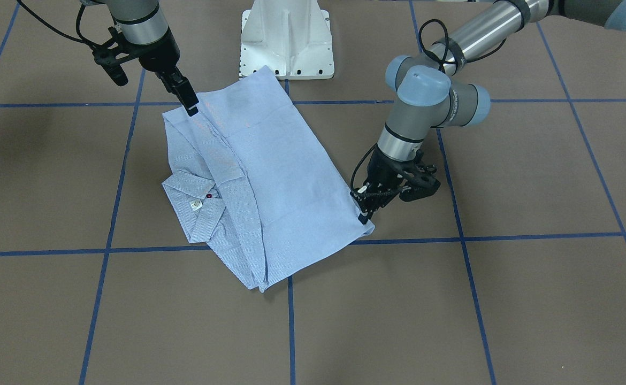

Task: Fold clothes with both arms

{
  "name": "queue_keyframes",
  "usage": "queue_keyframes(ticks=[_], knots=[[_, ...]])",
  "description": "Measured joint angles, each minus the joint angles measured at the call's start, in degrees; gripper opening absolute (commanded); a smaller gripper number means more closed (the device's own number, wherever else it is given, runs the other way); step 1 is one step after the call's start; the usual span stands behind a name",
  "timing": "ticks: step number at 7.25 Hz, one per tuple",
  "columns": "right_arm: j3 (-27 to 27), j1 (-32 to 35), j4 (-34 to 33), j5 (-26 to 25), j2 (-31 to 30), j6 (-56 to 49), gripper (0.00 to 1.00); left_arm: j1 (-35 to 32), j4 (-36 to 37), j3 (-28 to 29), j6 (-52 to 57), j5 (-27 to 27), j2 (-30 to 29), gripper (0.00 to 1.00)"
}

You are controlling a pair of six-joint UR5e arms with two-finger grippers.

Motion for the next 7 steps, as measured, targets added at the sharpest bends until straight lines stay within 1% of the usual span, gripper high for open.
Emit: queue_keyframes(ticks=[2,3,4,5,6,7], knots=[[-0.1,0.2,-0.1,-0.1,1.0,0.0,1.00,-3.8,-7.0,15.1,3.7,-0.1,-9.6,0.00],[-0.1,0.3,-0.1,-0.1,1.5,0.0,1.00,-4.6,-9.8,21.5,4.7,-0.2,-13.7,0.54],[-0.3,0.3,0.0,-0.3,1.7,0.0,1.00,-5.0,-11.5,25.2,5.2,-0.2,-16.0,0.98],[-0.5,0.2,0.1,-0.6,2.0,0.0,1.00,-5.4,-12.4,26.8,5.7,-0.4,-17.0,0.99],[-1.1,-0.1,0.2,-1.3,3.3,0.0,1.00,-5.7,-12.7,26.4,6.4,-0.9,-16.8,0.99],[-2.8,-1.3,-0.2,-3.3,5.9,0.0,1.00,-5.9,-12.7,23.2,6.7,-2.6,-14.9,0.99]])
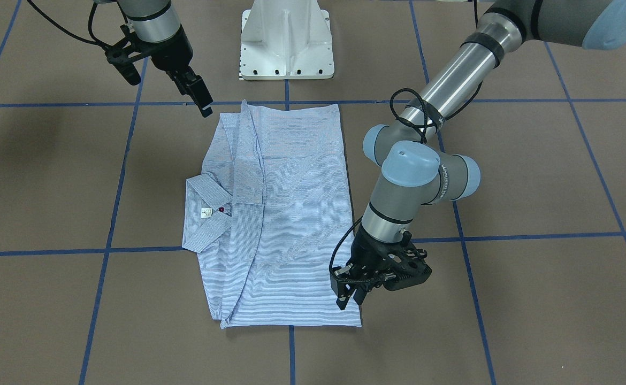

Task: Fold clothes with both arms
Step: 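Release the shirt and move the right gripper toward its end nearest the robot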

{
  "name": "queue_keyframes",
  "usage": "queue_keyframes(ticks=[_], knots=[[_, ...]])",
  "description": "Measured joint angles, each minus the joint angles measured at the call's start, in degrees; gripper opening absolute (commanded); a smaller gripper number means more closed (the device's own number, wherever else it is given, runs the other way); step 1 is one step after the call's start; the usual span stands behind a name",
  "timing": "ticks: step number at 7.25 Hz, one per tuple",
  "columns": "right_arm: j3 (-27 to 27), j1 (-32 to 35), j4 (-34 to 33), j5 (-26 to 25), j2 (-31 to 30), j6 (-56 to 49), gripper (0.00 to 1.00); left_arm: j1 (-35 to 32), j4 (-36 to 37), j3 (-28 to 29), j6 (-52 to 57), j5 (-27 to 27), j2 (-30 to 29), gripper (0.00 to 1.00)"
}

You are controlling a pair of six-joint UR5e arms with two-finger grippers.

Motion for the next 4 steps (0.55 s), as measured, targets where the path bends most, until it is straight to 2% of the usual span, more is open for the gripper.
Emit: queue_keyframes(ticks=[2,4], knots=[[-3.5,-6.3,-4.1,-7.1,4.2,-6.0,1.00,-0.5,0.2,-12.8,0.3,-6.2,9.2,0.99],[-4.9,-12.1,-9.8,-12.1,6.5,-19.1,1.00,-2.1,0.5,-23.3,0.5,-12.4,17.4,0.99]])
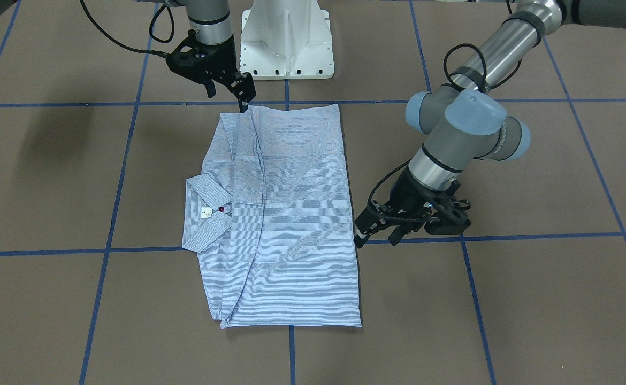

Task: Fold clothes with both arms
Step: 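Release the shirt and move the right gripper toward its end nearest the robot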

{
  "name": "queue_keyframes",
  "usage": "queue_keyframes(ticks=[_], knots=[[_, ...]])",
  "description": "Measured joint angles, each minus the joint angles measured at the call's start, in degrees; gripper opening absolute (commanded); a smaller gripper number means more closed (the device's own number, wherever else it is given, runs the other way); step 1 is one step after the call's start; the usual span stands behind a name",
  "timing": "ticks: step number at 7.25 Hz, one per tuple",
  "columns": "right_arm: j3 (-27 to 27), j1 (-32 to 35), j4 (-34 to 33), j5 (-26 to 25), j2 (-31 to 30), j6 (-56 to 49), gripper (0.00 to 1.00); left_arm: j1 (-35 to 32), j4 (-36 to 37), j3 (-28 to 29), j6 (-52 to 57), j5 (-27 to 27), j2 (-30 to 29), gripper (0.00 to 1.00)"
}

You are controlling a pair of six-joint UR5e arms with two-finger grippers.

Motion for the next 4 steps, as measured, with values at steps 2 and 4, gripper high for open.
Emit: queue_keyframes(ticks=[2,4], knots=[[-3.6,-2.1,-3.1,-1.1,2.0,-16.5,1.00,-0.8,0.1,-5.2,0.1,-2.6,4.6,0.99],[-8.8,-2.4,-5.9,-1.0,5.3,-31.2,1.00,-0.9,0.1,-6.2,-0.1,-3.1,5.6,0.99]])
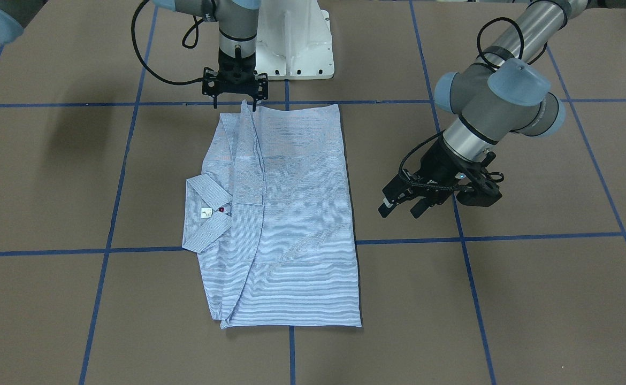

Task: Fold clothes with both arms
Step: 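Release the shirt and move the right gripper toward its end nearest the robot, then move the right gripper over the shirt back toward the collar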

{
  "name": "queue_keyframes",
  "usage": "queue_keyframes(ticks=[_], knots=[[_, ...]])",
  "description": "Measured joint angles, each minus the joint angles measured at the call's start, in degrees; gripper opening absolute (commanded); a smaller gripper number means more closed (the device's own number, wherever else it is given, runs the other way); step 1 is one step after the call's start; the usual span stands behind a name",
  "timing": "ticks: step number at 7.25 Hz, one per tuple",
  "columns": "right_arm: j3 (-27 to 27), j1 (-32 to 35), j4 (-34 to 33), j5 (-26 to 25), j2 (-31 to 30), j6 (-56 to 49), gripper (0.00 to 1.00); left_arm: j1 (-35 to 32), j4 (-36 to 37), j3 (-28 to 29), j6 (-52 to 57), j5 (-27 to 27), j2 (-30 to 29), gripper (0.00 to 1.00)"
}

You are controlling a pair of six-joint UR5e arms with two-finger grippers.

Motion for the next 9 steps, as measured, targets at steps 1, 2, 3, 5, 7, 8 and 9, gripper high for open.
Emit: queue_keyframes(ticks=[1,2,3,5,7,8,9], knots=[[-1.3,-0.1,-0.8,0.2,0.7,-4.4,1.00,0.0,0.0,0.0,0.0,0.0,0.1,0.99],[-1.9,-0.1,-1.8,0.3,0.9,-7.6,1.00,0.0,0.1,0.0,-0.1,0.0,0.1,0.99],[-2.2,-0.1,-3.1,0.3,1.0,-10.1,1.00,0.0,0.1,0.0,-0.1,0.0,0.1,0.99],[-2.8,0.0,-4.1,0.4,1.2,-12.3,1.00,0.0,0.1,0.0,-0.2,0.0,0.1,0.99],[-3.9,0.1,-3.9,0.4,2.1,-13.5,1.00,0.0,0.2,0.0,-0.3,0.0,0.1,0.99],[-4.3,0.4,-3.9,0.4,2.6,-13.8,1.00,0.0,0.2,0.1,-0.4,0.0,0.1,0.99],[-4.6,0.5,-3.8,0.4,2.9,-13.9,1.00,0.0,0.2,0.1,-0.4,0.0,0.1,0.99]])
